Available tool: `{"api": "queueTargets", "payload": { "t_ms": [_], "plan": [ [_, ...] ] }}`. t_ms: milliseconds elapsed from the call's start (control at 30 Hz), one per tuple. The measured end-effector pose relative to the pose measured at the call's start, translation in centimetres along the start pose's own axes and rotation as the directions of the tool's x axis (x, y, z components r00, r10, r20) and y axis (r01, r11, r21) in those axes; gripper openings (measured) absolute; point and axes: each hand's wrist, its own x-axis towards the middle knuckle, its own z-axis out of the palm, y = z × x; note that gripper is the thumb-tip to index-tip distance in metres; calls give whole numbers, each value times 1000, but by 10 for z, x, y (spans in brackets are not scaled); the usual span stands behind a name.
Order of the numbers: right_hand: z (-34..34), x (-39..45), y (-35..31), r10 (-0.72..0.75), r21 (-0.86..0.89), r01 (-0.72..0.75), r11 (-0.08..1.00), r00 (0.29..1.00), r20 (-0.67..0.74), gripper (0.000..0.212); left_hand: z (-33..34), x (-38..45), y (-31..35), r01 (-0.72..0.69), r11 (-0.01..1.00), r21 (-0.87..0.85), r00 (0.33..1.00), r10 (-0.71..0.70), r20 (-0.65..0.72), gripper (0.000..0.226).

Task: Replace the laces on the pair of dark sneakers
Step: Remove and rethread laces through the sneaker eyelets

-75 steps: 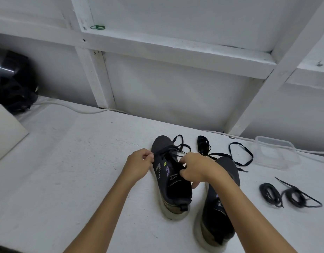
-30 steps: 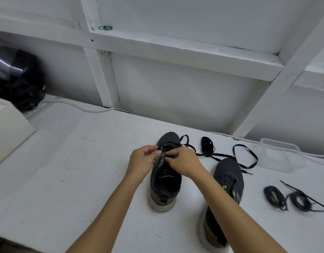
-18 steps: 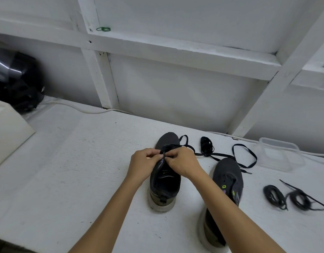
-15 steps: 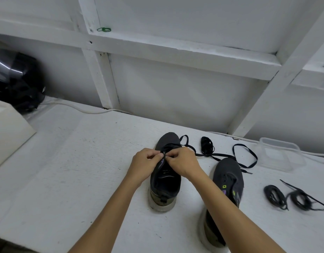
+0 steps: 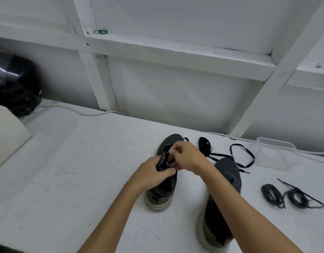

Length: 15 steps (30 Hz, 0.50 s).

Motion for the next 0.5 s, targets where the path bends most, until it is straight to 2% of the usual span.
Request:
{"api": "queueTargets", "payload": {
  "t_ms": [100, 167, 233, 300, 367, 400, 433, 500],
  "plan": [
    [-11, -6, -6, -32, -62, 37, 997, 996, 83, 14, 9, 4, 7, -14, 993, 115, 999, 19, -43, 34],
    [-21, -12, -8, -59, -12, 60, 998, 992, 110, 16, 15, 6, 10, -2, 985, 172, 996, 17, -86, 29],
    [-31, -16, -8, -114, 205, 89, 975, 987, 117, 19, 19, 7, 9, 29, 986, 164, 993, -9, -122, 26],
    [-41, -20, -7, -163, 507, 92, 857, 982, 96, 22, 20, 5, 8, 29, 987, 155, 991, -9, -132, 23],
    [-51, -22, 1, -119, 650, 80, 755, 993, 15, 23, 21, 5, 7, 17, 987, 158, 991, 5, -133, 14],
    [-53, -22, 5, -68, 613, 65, 787, 998, -18, 22, 21, 5, 7, 12, 987, 159, 991, 9, -135, 11],
    [-53, -22, 10, -16, 498, 34, 867, 999, -41, 20, 22, 5, 6, 9, 987, 161, 990, 14, -137, 12],
    [-42, -21, 19, 24, 125, -18, 992, 999, -43, 21, 22, 5, 7, 8, 984, 179, 990, 18, -143, 14]
  ]
}}
